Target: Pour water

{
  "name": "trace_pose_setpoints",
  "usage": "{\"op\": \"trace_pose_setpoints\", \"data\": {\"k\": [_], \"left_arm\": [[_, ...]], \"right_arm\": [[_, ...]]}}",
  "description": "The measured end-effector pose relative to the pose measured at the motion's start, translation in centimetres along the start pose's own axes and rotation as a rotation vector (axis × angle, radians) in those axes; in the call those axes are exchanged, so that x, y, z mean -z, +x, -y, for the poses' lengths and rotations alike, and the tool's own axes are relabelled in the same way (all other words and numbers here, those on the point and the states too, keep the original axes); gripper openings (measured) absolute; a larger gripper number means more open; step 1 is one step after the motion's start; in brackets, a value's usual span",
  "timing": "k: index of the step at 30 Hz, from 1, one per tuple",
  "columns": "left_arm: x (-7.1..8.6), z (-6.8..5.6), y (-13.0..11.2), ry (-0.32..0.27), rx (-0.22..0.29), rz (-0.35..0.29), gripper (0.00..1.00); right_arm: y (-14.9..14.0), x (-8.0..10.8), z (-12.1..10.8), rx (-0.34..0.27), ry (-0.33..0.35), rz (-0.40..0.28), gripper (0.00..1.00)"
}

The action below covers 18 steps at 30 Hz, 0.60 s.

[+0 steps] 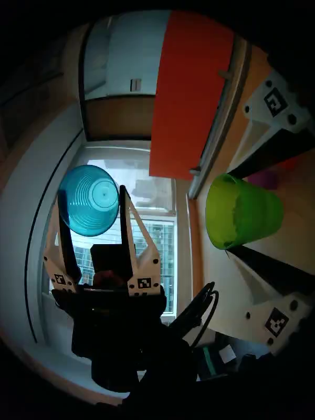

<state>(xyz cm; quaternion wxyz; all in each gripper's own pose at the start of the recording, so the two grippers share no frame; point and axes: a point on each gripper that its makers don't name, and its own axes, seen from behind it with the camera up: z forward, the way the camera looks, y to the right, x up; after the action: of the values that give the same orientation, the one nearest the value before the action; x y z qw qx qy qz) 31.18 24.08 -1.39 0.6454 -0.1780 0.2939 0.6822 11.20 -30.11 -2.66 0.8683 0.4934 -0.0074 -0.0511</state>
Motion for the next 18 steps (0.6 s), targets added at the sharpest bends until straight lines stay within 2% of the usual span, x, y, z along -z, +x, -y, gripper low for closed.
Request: {"op": "trace_pose_setpoints", "data": {"k": [3,9,18], "left_arm": [[-0.1,-0.2,-0.3,-0.006,0.049,0.007,0.87],[-0.1,-0.7,-1.2,-0.02,0.185,0.023,0.87],[-0.3,-1.8,-2.4,-0.029,0.429,0.045,0.87]], "right_arm": [[-0.1,0.2,-0.1,-0.001,-0.001,-0.001,0.9],[-0.1,0.3,-0.2,-0.002,-0.005,-0.004,0.9],[0.4,0.5,-0.3,0.0,-0.011,-0.011,0.9]]}}
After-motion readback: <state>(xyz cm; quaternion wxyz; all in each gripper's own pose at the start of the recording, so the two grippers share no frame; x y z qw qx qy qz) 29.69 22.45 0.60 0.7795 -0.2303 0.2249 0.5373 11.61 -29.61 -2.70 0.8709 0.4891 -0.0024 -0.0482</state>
